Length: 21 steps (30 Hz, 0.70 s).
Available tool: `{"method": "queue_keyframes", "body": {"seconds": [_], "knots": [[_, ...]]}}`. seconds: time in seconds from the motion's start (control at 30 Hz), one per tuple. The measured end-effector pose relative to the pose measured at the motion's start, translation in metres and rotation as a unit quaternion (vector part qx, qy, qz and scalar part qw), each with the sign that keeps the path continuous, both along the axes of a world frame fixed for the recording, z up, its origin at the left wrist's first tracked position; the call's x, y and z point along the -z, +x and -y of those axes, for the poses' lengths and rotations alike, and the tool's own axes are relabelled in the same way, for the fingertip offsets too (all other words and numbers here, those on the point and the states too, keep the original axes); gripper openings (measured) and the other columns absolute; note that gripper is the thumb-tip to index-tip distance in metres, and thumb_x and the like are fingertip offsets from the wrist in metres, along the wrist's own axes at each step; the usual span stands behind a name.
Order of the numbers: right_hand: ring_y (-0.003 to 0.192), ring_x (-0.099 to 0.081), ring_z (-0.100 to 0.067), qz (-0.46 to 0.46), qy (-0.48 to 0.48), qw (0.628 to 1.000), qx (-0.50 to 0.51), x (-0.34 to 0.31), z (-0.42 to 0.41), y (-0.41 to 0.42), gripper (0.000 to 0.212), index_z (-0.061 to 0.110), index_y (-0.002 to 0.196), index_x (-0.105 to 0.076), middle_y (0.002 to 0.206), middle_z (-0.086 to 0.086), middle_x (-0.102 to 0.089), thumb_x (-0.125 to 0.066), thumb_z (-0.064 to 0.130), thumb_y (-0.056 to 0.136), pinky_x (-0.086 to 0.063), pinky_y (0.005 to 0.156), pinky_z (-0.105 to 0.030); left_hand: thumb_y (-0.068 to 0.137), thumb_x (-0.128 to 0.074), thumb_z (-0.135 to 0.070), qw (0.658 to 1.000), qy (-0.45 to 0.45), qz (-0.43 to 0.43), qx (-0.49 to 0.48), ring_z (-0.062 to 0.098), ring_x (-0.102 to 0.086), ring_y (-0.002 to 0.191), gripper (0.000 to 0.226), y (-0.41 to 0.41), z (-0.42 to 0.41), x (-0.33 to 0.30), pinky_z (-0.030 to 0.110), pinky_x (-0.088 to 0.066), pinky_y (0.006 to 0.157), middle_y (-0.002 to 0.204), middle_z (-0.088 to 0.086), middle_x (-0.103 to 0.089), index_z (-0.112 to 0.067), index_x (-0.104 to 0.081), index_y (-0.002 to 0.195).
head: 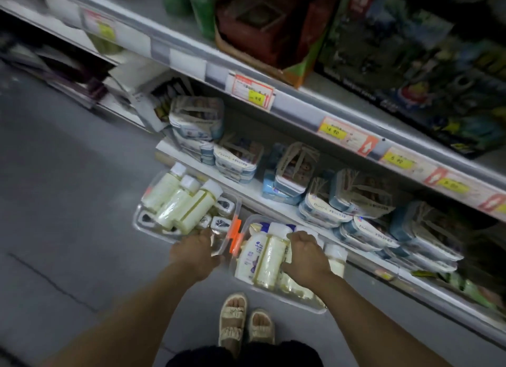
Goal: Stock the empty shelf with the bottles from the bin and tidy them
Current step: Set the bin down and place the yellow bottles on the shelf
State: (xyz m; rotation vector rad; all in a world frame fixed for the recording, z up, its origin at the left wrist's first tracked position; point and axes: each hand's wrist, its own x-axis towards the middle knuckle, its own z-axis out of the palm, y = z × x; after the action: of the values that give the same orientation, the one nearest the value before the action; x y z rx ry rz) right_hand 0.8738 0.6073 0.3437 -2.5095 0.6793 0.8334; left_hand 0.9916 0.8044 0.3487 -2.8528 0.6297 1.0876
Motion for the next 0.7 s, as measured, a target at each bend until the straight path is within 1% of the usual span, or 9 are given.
{"method": "queue_keyframes", "body": {"seconds": [0.13, 0.3, 0.37, 0.43, 0.53, 0.63, 0.7], "knots": [[0.136, -0.030, -0.025, 0.022, -0.003, 0.998, -0.061, -0.026, -0.023, 0.021, 0.070, 0.015, 0.143, -0.031, 0.147, -0.007, -0.033, -0.064, 0.034, 0.085, -0.030, 0.109, -0.031, 0.087, -0.057, -0.050, 0.999, 0.004, 0.014, -0.037, 0.024, -0.048, 0.124, 0.067, 0.002, -0.027, -0.035, 0.034, -0.042, 0.097, 0.140, 0.004, -0.047, -0.020, -0.033, 0.141], [0.130, -0.035, -0.022, 0.059, 0.003, 0.994, -0.089, -0.053, -0.047, 0.041, 0.052, 0.019, 0.132, -0.044, 0.140, -0.004, -0.040, -0.063, 0.029, 0.084, -0.031, 0.106, -0.030, 0.087, -0.058, -0.050, 0.997, 0.005, 0.033, -0.074, 0.026, -0.048, 0.124, 0.067, 0.002, -0.051, -0.067, 0.036, -0.042, 0.097, 0.139, 0.007, -0.047, -0.017, -0.032, 0.139], [0.130, -0.035, -0.023, 0.069, 0.007, 0.994, -0.089, -0.061, -0.056, 0.050, 0.054, 0.020, 0.133, -0.045, 0.140, -0.004, -0.041, -0.063, 0.027, 0.083, -0.031, 0.106, -0.030, 0.087, -0.057, -0.050, 0.996, 0.002, 0.039, -0.082, 0.025, -0.046, 0.124, 0.068, 0.006, -0.061, -0.075, 0.036, -0.041, 0.096, 0.139, 0.007, -0.045, -0.017, -0.030, 0.141], [0.130, -0.036, -0.025, 0.068, 0.003, 0.994, -0.089, -0.066, -0.065, 0.060, 0.058, 0.017, 0.135, -0.044, 0.140, -0.006, -0.040, -0.064, 0.029, 0.083, -0.032, 0.106, -0.032, 0.088, -0.057, -0.050, 0.995, -0.003, 0.039, -0.087, 0.025, -0.047, 0.124, 0.068, 0.013, -0.071, -0.082, 0.035, -0.041, 0.097, 0.139, 0.006, -0.045, -0.018, -0.031, 0.141], [0.129, -0.036, -0.026, 0.067, -0.006, 0.994, -0.084, -0.072, -0.079, 0.078, 0.059, 0.015, 0.137, -0.041, 0.139, -0.008, -0.040, -0.062, 0.032, 0.085, -0.036, 0.105, -0.036, 0.087, -0.057, -0.052, 0.995, -0.006, 0.037, -0.090, 0.024, -0.050, 0.120, 0.063, 0.031, -0.088, -0.089, 0.035, -0.042, 0.094, 0.136, 0.006, -0.048, -0.018, -0.036, 0.136], [0.131, -0.033, -0.026, 0.061, -0.005, 0.996, -0.072, -0.075, -0.095, 0.101, 0.063, 0.015, 0.140, -0.037, 0.140, -0.008, -0.038, -0.062, 0.030, 0.084, -0.036, 0.106, -0.036, 0.087, -0.054, -0.053, 0.995, -0.015, 0.035, -0.091, 0.024, -0.050, 0.120, 0.062, 0.058, -0.107, -0.090, 0.034, -0.044, 0.094, 0.135, 0.005, -0.048, -0.019, -0.036, 0.136], [0.130, -0.033, -0.026, 0.057, -0.005, 0.997, -0.050, -0.075, -0.108, 0.119, 0.060, 0.015, 0.138, -0.038, 0.139, -0.008, -0.038, -0.062, 0.026, 0.084, -0.036, 0.105, -0.035, 0.088, -0.053, -0.053, 0.996, -0.023, 0.031, -0.082, 0.024, -0.050, 0.120, 0.063, 0.082, -0.120, -0.088, 0.035, -0.044, 0.096, 0.136, 0.005, -0.047, -0.019, -0.034, 0.138]]}}
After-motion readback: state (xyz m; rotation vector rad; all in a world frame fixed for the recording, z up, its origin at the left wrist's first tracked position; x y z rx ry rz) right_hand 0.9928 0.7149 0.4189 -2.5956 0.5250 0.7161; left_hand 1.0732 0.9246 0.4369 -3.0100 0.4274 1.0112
